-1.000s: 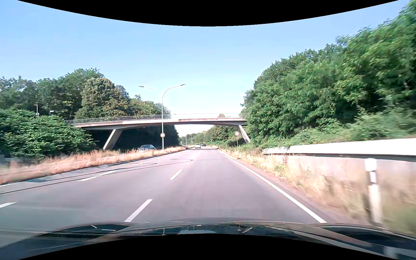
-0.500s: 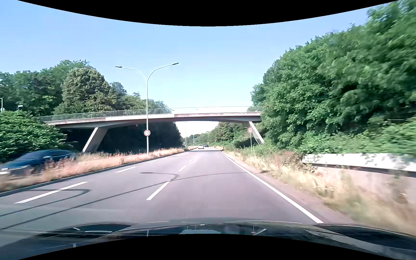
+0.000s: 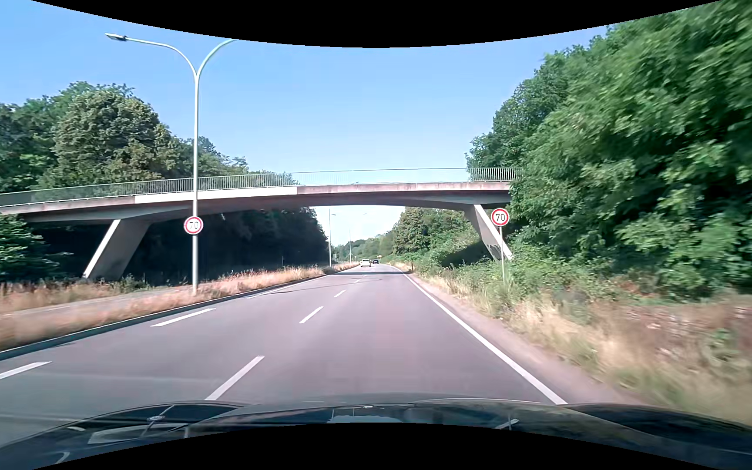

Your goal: Follow the waypoints while adhering to traffic rules and regulations

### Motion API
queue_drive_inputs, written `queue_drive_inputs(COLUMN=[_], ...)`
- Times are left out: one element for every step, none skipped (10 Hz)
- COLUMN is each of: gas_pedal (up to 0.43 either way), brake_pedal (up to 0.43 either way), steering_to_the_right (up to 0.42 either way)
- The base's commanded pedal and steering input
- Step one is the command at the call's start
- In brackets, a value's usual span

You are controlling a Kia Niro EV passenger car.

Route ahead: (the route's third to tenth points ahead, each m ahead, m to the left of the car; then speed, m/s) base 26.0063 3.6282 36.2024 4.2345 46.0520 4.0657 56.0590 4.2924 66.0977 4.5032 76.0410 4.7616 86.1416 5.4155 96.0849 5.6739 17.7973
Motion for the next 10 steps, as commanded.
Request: queue_drive_inputs(gas_pedal=[0.13, 0.13, 0.13, 0.13, 0.13, 0.13, 0.13, 0.13, 0.13, 0.13], brake_pedal=[0.0, 0.0, 0.0, 0.0, 0.0, 0.0, 0.0, 0.0, 0.0, 0.0], steering_to_the_right=[-0.006, -0.005, -0.005, -0.004, -0.004, -0.004, -0.004, -0.004, -0.004, -0.004])
